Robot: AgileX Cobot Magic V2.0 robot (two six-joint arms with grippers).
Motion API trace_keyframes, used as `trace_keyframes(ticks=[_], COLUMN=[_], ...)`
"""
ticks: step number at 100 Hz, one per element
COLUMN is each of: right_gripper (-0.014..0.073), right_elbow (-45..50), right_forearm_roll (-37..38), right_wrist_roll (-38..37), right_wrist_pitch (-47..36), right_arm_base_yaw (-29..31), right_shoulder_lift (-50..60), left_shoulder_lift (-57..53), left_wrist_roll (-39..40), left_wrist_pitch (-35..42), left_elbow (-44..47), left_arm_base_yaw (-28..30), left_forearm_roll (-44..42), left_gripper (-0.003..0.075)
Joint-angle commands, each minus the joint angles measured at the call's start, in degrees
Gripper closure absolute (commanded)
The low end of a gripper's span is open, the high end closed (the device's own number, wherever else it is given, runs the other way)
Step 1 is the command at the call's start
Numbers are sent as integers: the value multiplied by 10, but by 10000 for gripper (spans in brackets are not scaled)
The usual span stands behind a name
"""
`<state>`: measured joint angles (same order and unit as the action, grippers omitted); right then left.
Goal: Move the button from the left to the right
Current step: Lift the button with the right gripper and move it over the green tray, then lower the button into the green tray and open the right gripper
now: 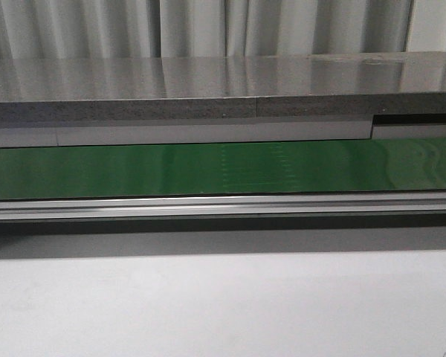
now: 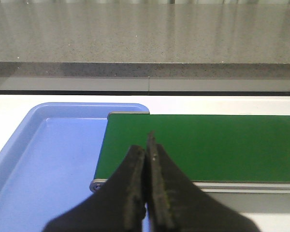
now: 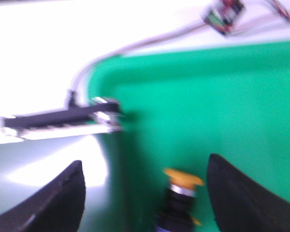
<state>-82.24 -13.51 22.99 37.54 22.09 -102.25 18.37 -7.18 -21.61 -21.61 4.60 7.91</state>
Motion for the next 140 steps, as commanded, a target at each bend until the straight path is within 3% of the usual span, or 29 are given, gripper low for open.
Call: trace_keyframes(ticks=[1, 33, 64, 102, 140], right_gripper=[62, 64, 64, 64, 64], right_elbow=[-17, 12, 177, 447, 565], right_forearm_roll=[-27, -38, -59, -72, -107], right_wrist_roll=[1, 1, 0, 0, 0], right_wrist_pitch=[-38, -71, -197, -311, -300], right_arm_base_yaw=[-33, -166, -251, -260, -259], right_shoulder_lift=[57, 141, 274, 494, 714], left_shoulder_lift=[5, 5, 5, 5, 5], left_wrist_roll=[-1, -1, -1, -1, -1], left_wrist_pitch=[43, 43, 43, 43, 43], left_elbow=[-16, -16, -16, -16, -16], left_arm_base_yaw=[-4, -4, -4, -4, -4], left_forearm_roll=[5, 5, 5, 5, 5], left_gripper=[740, 740, 740, 740, 740])
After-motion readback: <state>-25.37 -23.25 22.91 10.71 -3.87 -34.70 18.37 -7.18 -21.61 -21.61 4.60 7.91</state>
